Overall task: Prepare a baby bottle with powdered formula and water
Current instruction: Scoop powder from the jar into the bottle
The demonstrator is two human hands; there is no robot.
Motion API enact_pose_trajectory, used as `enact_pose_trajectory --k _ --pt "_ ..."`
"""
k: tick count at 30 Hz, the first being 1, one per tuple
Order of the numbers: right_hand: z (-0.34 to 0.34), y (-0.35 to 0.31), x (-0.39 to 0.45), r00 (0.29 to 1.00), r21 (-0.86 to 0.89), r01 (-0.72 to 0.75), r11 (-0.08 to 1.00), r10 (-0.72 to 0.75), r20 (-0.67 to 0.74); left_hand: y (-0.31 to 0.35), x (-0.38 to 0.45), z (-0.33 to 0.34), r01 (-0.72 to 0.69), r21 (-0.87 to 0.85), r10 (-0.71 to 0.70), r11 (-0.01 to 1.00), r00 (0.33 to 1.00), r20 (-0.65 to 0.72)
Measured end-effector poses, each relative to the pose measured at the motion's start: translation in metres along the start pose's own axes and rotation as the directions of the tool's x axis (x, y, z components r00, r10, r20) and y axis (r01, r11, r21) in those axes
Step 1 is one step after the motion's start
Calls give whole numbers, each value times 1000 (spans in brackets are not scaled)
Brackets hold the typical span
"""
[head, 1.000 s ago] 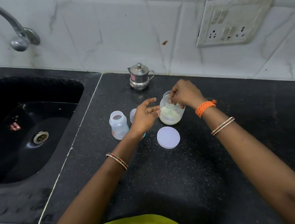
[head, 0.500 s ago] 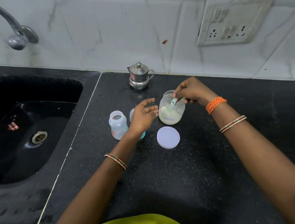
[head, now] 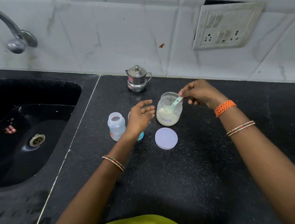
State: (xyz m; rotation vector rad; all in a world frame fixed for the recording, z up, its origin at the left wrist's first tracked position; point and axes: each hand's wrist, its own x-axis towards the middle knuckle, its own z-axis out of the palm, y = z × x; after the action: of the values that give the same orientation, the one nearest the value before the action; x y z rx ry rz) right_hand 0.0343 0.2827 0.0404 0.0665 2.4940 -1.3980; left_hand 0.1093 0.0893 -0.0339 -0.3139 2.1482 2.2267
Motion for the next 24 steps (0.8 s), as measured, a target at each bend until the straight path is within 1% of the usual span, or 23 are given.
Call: enact_pose_trajectory --k 2,5,11,15,19,22,24 --pt "2 -1 0 1000 1 6 1000 -6 -15 0 -1 0 -7 -9 7 1000 1000 -5" --pt "4 -3 1 1000 14 -4 1000 4 0 0 -1 -2 -21 -24 21 999 1000 -17" --pt "-2 -2 3 999 103 -27 994 30 -25 5 -4 -9 -54 -50 52 997 998 -41" --pt "-12 -1 -1 996 189 -15 982 32 -84 17 -8 -15 -130 -86 126 988 991 -51" --pt "-18 -8 -9 993 315 37 948 2 -122 31 -16 -27 -214 -118 208 970 976 -63" --pt "-9 -15 -16 994 378 72 923 -36 -102 37 -24 -45 -286 -139 273 948 956 -106" --pt "7 -20 -20 996 425 82 902 -66 -52 38 -30 -59 -331 -138 306 934 936 -171"
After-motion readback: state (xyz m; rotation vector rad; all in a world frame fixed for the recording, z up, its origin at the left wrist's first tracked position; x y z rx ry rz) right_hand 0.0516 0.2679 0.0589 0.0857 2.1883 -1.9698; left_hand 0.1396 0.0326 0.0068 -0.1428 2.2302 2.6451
